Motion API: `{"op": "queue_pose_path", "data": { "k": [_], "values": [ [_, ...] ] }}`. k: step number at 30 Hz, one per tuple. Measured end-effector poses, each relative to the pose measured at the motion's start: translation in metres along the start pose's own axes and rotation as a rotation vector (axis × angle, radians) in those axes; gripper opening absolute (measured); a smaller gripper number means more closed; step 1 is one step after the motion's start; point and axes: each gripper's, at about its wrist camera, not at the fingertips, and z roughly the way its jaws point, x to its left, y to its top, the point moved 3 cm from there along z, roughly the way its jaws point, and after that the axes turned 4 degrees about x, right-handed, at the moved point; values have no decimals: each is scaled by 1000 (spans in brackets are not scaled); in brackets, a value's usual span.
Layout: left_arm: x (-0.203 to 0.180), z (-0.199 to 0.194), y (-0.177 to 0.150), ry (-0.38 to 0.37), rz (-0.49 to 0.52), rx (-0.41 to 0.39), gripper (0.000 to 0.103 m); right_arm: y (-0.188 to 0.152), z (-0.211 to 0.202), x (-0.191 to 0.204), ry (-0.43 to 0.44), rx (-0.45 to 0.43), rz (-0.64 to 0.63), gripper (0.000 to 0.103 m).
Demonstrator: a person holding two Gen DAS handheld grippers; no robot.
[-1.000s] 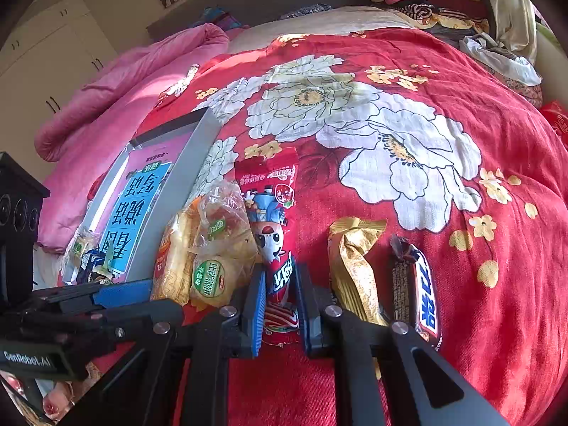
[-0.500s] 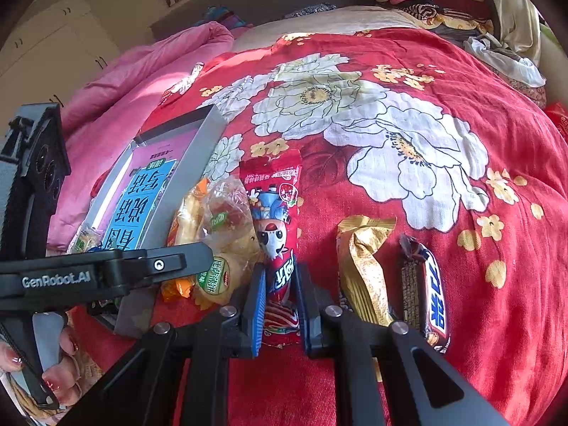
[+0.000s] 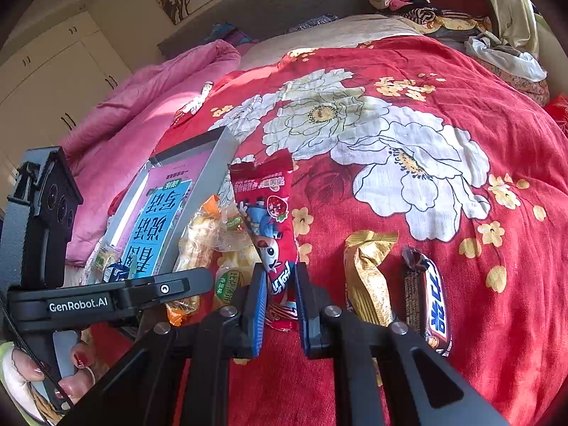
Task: Organize snacks
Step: 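Lift the orange bag toward the tray with the left tool while the right tool lifts the red tube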
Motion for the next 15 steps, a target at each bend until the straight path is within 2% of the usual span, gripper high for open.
{"op": "queue_pose_path", "data": {
  "k": [5,15],
  "values": [
    [-4,-13,-1,5,40,-32,34,2,-9,4,17,-39,-13,16],
    [3,-45,-3,-3,43,-86,34,3,-28,15,62,-97,-37,16]
  ]
}}
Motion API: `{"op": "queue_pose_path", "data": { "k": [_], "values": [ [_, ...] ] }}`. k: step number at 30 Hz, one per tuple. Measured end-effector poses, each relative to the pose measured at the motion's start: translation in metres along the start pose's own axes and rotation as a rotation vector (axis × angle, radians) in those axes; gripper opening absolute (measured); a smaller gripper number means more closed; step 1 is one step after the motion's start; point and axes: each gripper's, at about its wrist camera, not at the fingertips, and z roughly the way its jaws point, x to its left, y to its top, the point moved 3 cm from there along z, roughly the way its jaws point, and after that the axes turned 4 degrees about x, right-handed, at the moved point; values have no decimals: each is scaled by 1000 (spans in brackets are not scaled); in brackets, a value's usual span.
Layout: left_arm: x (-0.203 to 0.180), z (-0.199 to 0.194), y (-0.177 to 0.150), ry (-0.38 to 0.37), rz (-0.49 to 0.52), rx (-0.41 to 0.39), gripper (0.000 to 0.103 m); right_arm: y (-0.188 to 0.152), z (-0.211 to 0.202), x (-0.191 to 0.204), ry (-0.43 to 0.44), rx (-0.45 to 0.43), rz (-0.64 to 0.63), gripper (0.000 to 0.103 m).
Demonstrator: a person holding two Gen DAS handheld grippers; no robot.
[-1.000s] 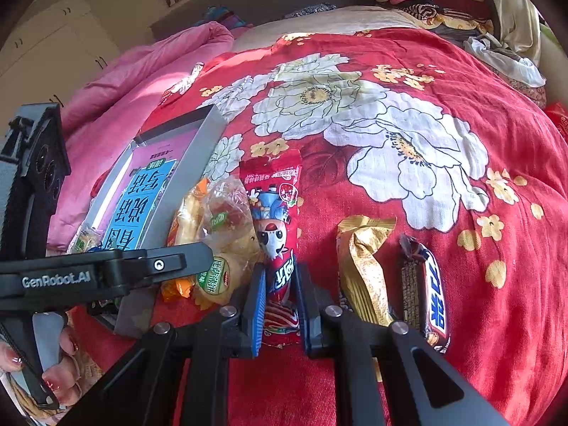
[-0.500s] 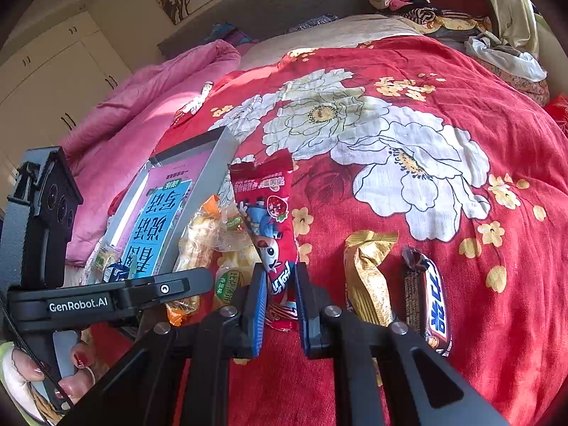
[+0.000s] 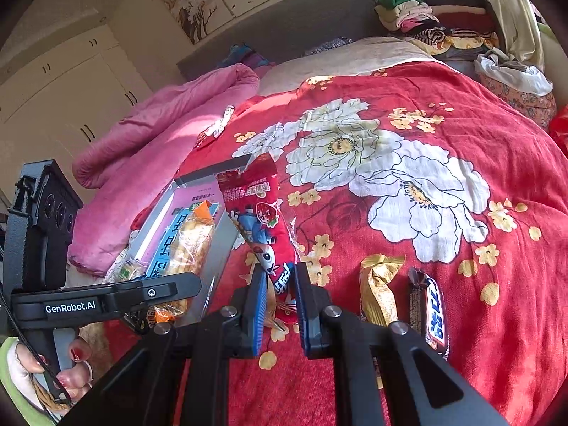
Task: Organize snacks
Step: 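Lift the orange bag toward the tray with the left tool while the right tool lifts the red tube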
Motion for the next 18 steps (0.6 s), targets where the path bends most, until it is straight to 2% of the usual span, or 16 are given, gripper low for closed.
{"op": "queue_pose_path", "data": {
  "k": [8,14,18],
  "values": [
    [14,-17,0,6,-21,-28,34,-6,-8,12,29,3,-29,16],
    [23,-24,0,6,-38,-36,34,-11,4,2,-66,60,-13,17],
    [29,-30,0,4,-43,-48,34,-15,16,-12,-84,107,42,24]
  ]
}}
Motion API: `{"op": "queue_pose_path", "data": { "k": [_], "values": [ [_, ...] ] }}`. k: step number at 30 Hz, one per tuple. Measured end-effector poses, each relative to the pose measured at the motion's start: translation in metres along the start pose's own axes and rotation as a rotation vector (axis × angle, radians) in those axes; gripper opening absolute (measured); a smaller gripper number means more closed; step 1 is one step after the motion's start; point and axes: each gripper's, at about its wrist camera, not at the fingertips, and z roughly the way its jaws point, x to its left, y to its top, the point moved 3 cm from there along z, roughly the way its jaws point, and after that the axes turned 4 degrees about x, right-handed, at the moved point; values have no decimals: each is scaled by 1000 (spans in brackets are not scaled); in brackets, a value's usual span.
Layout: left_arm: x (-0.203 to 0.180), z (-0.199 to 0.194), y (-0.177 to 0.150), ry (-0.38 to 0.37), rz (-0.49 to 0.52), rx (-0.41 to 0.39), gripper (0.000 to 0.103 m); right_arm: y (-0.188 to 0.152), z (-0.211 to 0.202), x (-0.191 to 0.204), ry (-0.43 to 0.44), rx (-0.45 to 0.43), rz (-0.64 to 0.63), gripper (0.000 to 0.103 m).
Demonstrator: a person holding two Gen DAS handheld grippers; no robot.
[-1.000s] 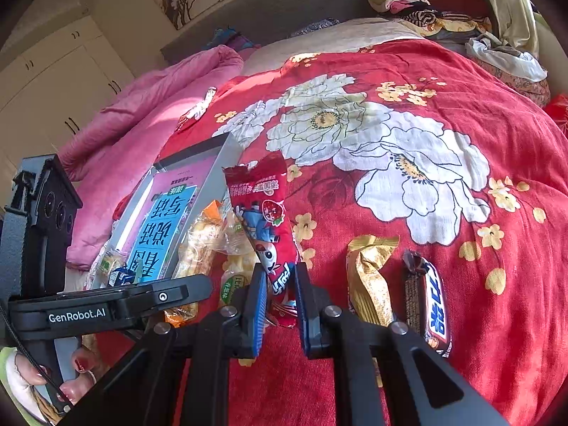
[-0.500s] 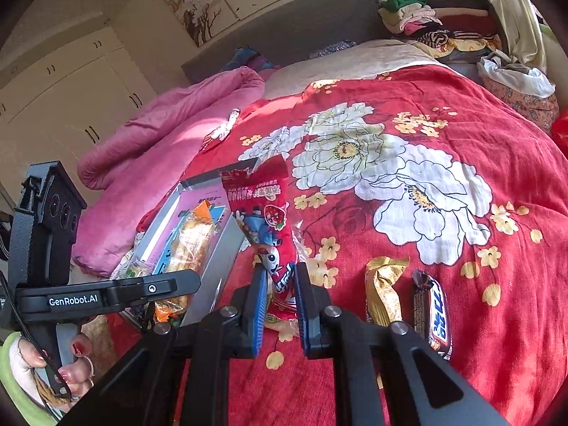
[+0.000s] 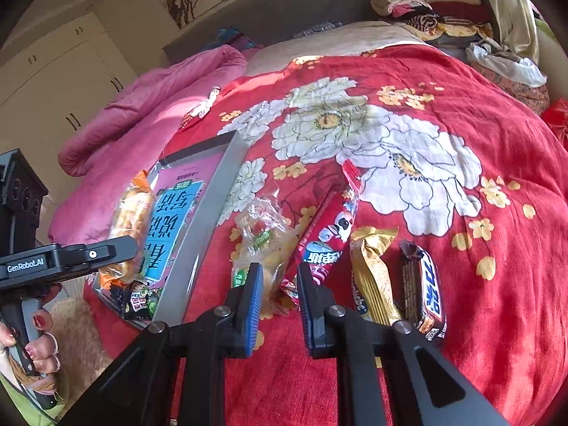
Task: Organize snacks
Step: 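Lift the orange bag toward the tray with the left tool while the right tool lifts the red tube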
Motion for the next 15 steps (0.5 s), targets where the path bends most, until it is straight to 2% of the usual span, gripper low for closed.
{"op": "queue_pose_path", "data": {
  "k": [2,4,13,15],
  "values": [
    [3,-5,1,2,-2,-9,34,1,6,-6,-11,19,22,36],
    [7,-10,3,2,-9,-20,34,2,12,-10,-32,33,42,43],
    [35,-27,10,20,-55,-57,34,8,35,-11,-39,46,83,44],
    [42,-29,10,24,-67,-63,34,10,38,-11,-34,50,80,40]
  ]
}}
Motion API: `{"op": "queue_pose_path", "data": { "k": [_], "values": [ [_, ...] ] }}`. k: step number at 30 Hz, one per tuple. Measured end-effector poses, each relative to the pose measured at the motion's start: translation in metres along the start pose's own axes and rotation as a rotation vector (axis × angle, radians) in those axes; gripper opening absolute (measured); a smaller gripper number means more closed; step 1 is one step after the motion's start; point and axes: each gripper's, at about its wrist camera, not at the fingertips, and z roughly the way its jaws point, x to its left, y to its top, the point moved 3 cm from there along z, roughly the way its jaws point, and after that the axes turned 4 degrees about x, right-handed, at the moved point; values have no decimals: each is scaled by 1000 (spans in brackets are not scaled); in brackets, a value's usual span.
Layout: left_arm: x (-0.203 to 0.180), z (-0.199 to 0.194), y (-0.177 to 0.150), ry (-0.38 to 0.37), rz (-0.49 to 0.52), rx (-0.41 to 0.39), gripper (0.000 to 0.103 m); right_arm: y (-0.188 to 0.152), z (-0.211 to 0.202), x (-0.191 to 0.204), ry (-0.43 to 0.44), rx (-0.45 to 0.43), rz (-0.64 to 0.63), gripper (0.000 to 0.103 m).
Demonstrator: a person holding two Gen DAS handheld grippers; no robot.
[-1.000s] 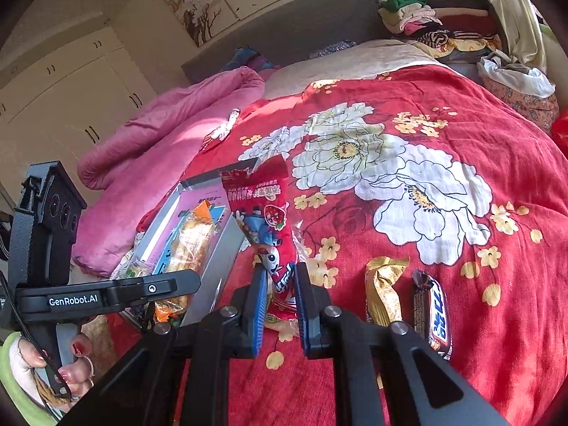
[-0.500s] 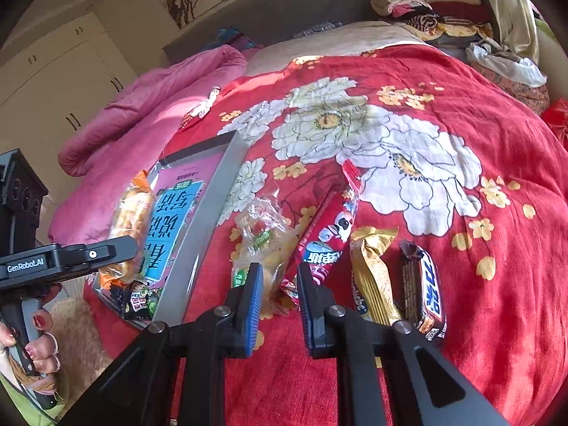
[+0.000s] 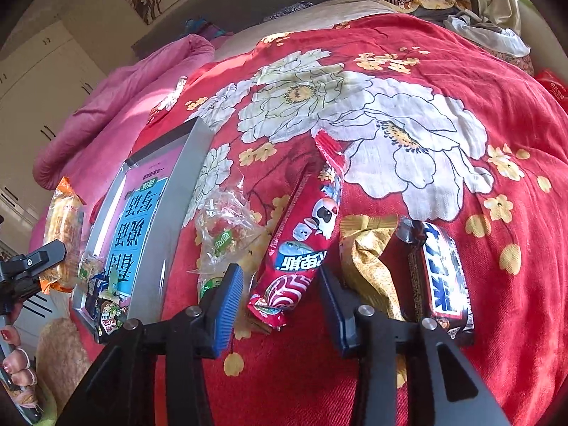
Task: Organize snacks
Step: 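Lift the orange bag toward the tray with the left tool while the right tool lifts the red tube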
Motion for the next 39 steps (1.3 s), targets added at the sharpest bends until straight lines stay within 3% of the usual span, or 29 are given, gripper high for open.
{"op": "queue_pose_path", "data": {
  "k": [5,17,26,39],
  "values": [
    [12,-8,3,10,-22,-19,34,2,0,2,16,-14,-16,27],
    [47,-35,8,40,-83,-75,34,-2,-44,-17,131,-122,105,27],
    [74,-56,4,80,-115,-106,34,-3,-74,34,149,-220,-93,27],
    [86,-75,-1,121,-104,-144,34,-18,-72,85,225,-187,-194,27]
  ]
}}
